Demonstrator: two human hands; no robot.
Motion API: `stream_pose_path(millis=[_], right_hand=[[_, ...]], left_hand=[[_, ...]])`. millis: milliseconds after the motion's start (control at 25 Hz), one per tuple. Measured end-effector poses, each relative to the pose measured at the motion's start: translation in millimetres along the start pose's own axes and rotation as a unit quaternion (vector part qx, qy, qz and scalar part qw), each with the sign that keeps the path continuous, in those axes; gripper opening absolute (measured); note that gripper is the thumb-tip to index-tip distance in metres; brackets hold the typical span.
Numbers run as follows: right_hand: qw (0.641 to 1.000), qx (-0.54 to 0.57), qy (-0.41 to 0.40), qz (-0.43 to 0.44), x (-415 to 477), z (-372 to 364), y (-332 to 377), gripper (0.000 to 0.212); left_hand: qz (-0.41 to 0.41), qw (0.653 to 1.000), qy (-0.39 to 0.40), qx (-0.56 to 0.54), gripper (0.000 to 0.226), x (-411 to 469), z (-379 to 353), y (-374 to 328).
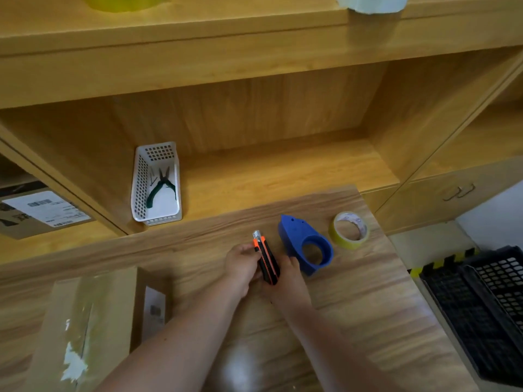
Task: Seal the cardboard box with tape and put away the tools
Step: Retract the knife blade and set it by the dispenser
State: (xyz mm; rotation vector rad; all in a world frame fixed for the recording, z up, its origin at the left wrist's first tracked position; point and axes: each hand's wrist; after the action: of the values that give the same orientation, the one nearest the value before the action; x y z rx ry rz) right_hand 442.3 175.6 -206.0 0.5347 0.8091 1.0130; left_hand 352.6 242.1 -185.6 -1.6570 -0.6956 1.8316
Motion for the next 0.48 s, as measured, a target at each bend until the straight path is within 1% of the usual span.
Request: stream_pose_path(millis=[120, 280, 480], right_hand=[[1.0, -0.025, 0.005, -0.018, 16, -5, 1, 0.041], [0.999, -0.052, 0.0, -0.017, 32, -12, -3, 0.047], [0.998, -0.055, 0.006, -0.017, 37, -19, -6, 0.046]], left_hand=[[0.004, 1.0, -0.008, 0.018, 0.018, 18, -3, -3], [-0.006, 0.999, -0.019, 0.041, 0.02, 37, -4, -4], [-0.051, 0.994, -0.014, 0.1, 0.032, 49, -4, 7]])
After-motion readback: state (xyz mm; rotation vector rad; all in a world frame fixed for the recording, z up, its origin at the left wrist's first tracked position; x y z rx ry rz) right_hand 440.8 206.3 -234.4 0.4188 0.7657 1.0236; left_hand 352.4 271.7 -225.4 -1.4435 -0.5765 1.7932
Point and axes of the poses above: each hand's wrist, its own x-axis towards the middle knuckle, its own z-axis out of the back of the hand, y = z × x
